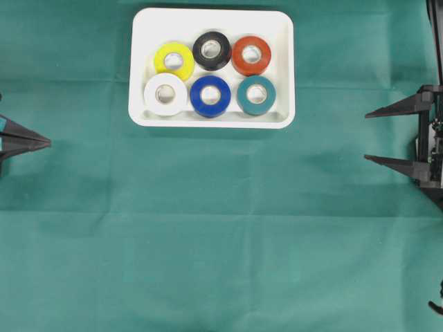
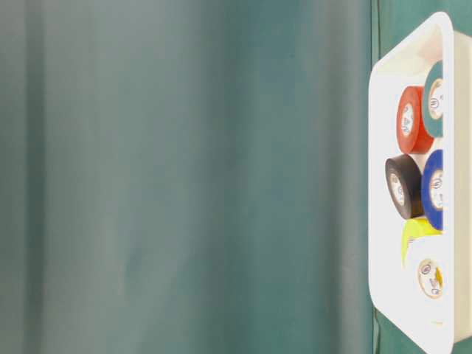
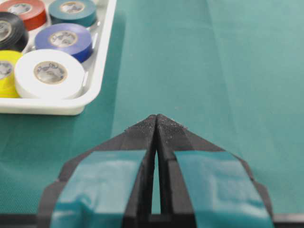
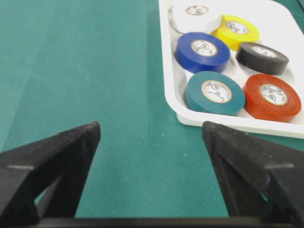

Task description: Put the tape into the white case with the right arm.

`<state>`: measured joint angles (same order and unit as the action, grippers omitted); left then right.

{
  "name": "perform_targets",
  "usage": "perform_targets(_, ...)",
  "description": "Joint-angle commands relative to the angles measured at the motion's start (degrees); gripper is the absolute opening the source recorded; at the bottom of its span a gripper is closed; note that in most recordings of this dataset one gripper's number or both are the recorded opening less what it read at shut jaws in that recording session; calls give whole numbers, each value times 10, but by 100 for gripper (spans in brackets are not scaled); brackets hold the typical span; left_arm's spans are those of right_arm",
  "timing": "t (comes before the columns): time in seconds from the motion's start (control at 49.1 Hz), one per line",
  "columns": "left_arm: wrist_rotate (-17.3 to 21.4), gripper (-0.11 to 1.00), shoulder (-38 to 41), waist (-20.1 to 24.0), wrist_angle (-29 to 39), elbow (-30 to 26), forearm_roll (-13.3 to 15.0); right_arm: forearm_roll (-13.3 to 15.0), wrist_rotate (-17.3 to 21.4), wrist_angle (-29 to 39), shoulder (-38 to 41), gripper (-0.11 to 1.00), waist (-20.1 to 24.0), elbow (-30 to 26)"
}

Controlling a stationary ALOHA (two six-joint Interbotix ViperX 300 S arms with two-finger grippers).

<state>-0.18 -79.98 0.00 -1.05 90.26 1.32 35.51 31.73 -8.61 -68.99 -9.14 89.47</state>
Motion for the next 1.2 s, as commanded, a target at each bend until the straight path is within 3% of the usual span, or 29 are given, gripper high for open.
perform_targets(0.0, -1, 0, 5, 8, -3, -8, 0, 2, 1, -1, 9, 69, 1, 2)
perform_targets(1.182, -1, 0, 4, 11, -3, -5, -1, 2, 2, 10, 2, 70, 1, 10)
